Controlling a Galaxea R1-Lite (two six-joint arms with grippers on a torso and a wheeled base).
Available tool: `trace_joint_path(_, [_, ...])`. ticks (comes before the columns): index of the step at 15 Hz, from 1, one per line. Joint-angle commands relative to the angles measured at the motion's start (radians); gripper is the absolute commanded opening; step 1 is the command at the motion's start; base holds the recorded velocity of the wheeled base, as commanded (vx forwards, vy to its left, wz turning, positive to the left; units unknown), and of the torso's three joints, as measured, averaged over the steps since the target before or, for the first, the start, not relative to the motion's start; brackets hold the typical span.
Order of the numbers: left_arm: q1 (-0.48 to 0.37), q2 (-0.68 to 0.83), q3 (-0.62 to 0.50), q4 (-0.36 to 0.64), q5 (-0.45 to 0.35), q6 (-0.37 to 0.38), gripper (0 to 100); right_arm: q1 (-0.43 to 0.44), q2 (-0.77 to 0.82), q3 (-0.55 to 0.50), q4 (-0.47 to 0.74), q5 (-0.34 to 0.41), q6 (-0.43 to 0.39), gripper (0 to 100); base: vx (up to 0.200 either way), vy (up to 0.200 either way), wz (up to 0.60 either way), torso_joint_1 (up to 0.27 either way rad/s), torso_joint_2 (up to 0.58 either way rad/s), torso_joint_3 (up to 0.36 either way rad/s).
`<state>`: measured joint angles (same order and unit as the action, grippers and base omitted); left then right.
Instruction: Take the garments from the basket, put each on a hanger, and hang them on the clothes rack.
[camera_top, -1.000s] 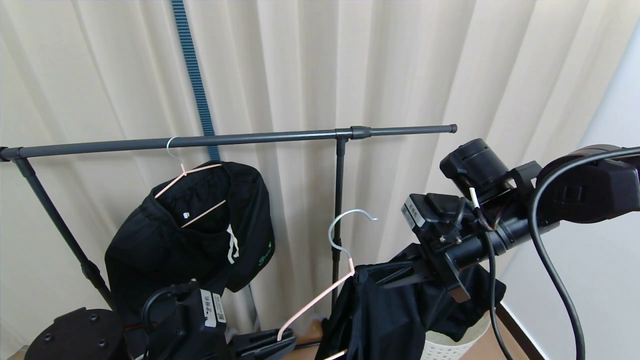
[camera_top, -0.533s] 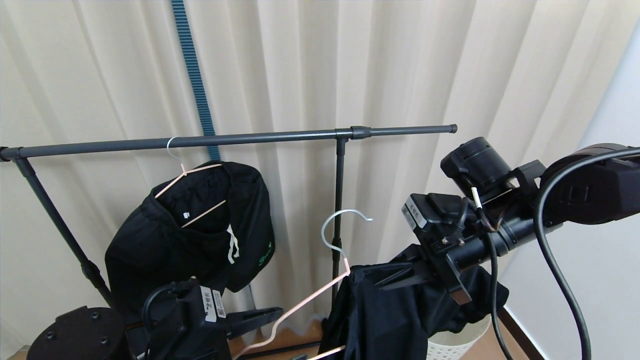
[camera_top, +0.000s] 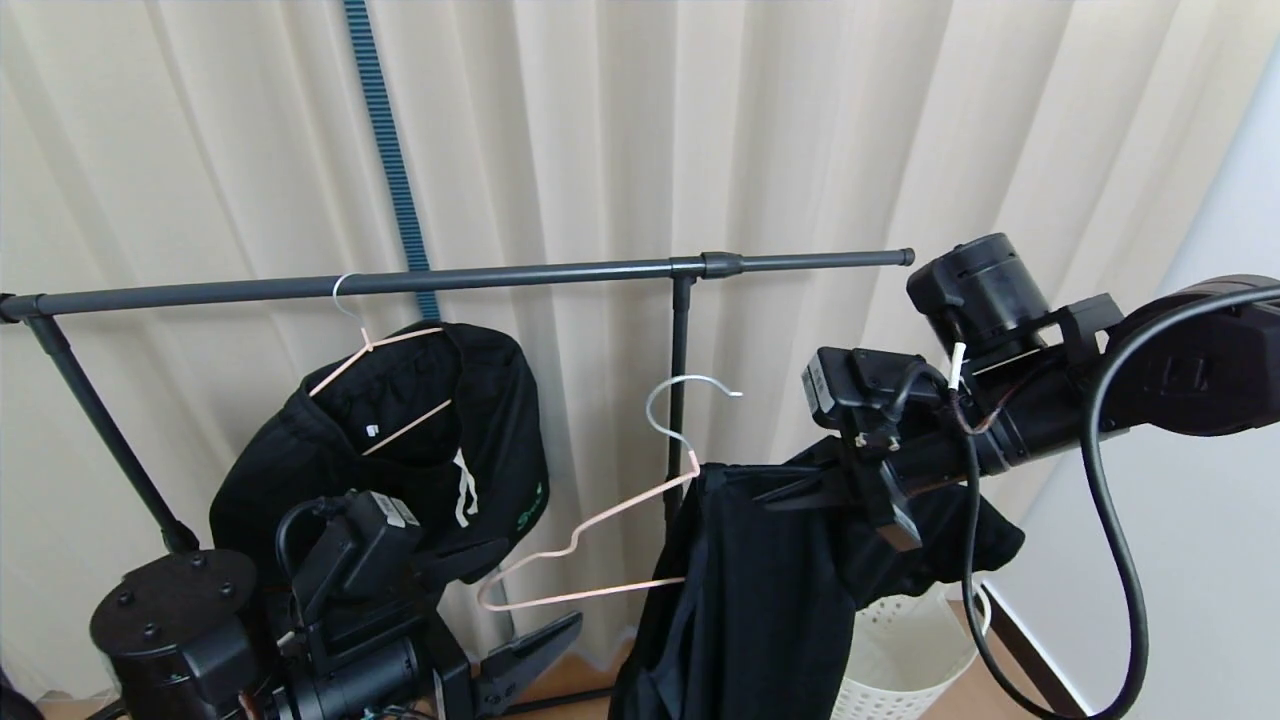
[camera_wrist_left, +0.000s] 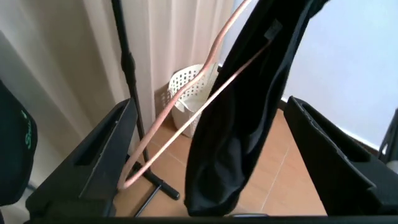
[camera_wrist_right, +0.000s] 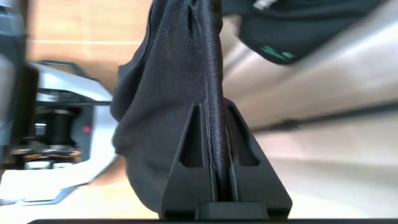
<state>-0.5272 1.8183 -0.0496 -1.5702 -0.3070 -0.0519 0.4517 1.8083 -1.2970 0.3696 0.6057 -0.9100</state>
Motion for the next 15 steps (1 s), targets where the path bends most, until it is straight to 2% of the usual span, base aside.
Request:
trace_joint_path(1, [0.012,0.001,-0.024,-0.001,0.009,-0.025,100,-0.022,-0.004,-0.001,-0.024,-0.034,0.016,0,0.0,0.0,0.0,0.0,0.0,0.0])
trace_joint_path(3, [0.012,0.009,-0.036,-0.001,0.019,-0.039,100,-0.031,-0.006,0.01,-0.123,-0.13,0.077,0,0.0,0.0,0.0,0.0,0.0,0.0])
trace_joint_path(4, [0.009,0.024,-0.042,-0.001,0.026,-0.039,100,-0.031,-0.007,0.019,-0.166,-0.152,0.111,0,0.0,0.0,0.0,0.0,0.0,0.0])
trace_joint_path(5, [0.004,0.036,-0.044,-0.001,0.046,-0.039,100,-0.031,-0.01,0.028,-0.193,-0.155,0.135,0,0.0,0.0,0.0,0.0,0.0,0.0])
trace_joint_path(7, [-0.039,0.099,-0.073,-0.001,0.151,-0.04,100,-0.03,-0.038,0.163,-0.331,-0.153,0.177,0,0.0,0.0,0.0,0.0,0.0,0.0])
trace_joint_path(8, [-0.048,0.111,-0.078,-0.001,0.166,-0.04,100,-0.031,-0.038,0.191,-0.368,-0.153,0.18,0,0.0,0.0,0.0,0.0,0.0,0.0])
trace_joint_path(9, [-0.086,0.153,-0.107,-0.001,0.244,-0.048,100,-0.028,-0.04,0.308,-0.543,-0.153,0.24,0,0.0,0.0,0.0,0.0,0.0,0.0])
trace_joint_path(10, [-0.116,0.164,-0.125,-0.001,0.287,-0.068,100,-0.022,-0.041,0.367,-0.641,-0.153,0.298,0,0.0,0.0,0.0,0.0,0.0,0.0])
trace_joint_path(11, [-0.116,0.164,-0.125,-0.001,0.287,-0.068,100,-0.022,-0.041,0.367,-0.641,-0.153,0.298,0,0.0,0.0,0.0,0.0,0.0,0.0])
trace_joint_path(12, [-0.158,0.187,-0.158,-0.001,0.361,-0.091,100,0.004,-0.055,0.469,-0.819,-0.155,0.393,0,0.0,0.0,0.0,0.0,0.0,0.0])
trace_joint_path(13, [-0.171,0.199,-0.174,-0.001,0.39,-0.1,100,0.005,-0.063,0.49,-0.867,-0.155,0.398,0,0.0,0.0,0.0,0.0,0.0,0.0])
trace_joint_path(15, [-0.181,0.219,-0.197,-0.001,0.416,-0.112,100,0.015,-0.087,0.516,-0.888,-0.155,0.398,0,0.0,0.0,0.0,0.0,0.0,0.0])
